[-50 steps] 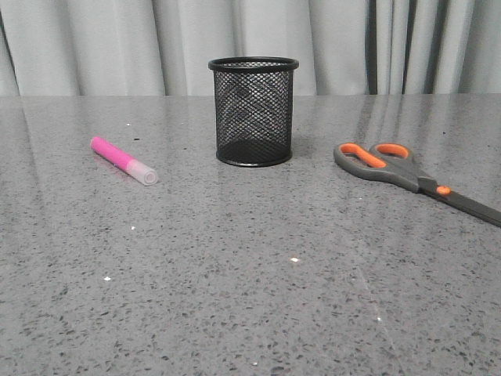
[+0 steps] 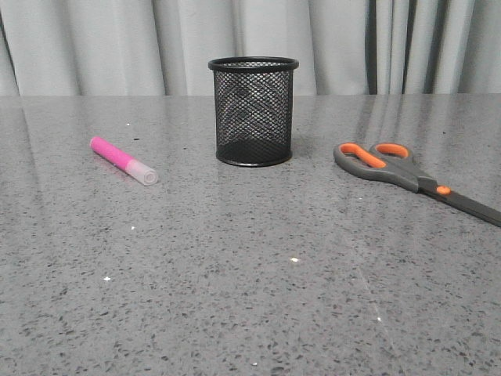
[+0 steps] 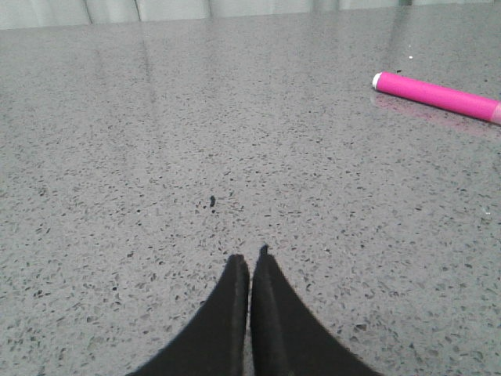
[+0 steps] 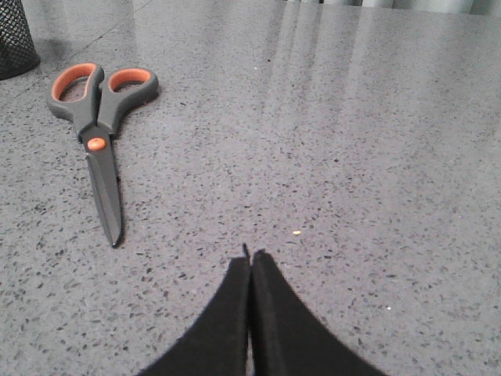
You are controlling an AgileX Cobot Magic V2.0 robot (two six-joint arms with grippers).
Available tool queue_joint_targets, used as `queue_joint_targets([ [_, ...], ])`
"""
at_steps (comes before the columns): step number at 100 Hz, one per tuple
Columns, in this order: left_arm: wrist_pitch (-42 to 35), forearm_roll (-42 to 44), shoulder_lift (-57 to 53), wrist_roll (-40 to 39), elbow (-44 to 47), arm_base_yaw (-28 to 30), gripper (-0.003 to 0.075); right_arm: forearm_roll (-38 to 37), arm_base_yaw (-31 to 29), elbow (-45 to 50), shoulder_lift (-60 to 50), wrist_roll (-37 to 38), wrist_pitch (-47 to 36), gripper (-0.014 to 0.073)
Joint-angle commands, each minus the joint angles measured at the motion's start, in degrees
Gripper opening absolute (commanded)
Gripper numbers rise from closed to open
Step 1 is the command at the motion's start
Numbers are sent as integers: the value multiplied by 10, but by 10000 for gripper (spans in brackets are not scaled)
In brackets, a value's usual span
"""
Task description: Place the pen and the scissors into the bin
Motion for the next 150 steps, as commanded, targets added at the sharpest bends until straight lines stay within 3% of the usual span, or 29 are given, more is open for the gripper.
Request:
queue_joint_targets([
  [1, -39, -4, -16, -6, 13, 2, -21, 3, -3, 10, -8, -3, -15, -48],
  [34, -42, 0, -16, -4, 13, 2, -21, 2, -3, 10, -8, -3, -21, -48],
  [45, -71, -8, -16, -4, 13, 2, -21, -1, -3, 10, -8, -3, -63, -48],
  [80, -129, -461, -16, -5, 13, 2, -21, 2, -3, 10, -8, -3, -416, -48],
  [94, -128, -522, -16, -5, 13, 2, -21, 27, -3, 10, -8, 152, -500, -48],
  [106, -121, -579, -16, -5, 10, 2, -20, 91, -3, -6, -8, 253, -414, -48],
  [115, -104, -593, -16, -3, -8, 2, 6, 102, -3, -31, -8, 266, -361, -48],
  [120, -89, -585, -16, 19, -32, 2, 71, 102, -3, -46, -8, 266, -350, -48],
  [129, -60, -568, -2, 103, -81, 2, 262, 102, -3, -87, 0, 266, -285, -37],
  [137, -39, -568, 25, 163, -135, 2, 378, 98, -2, -128, 20, 265, -215, 49],
  [150, 10, -566, 101, 205, -211, 2, 327, 77, -1, -175, 60, 264, -158, 273],
])
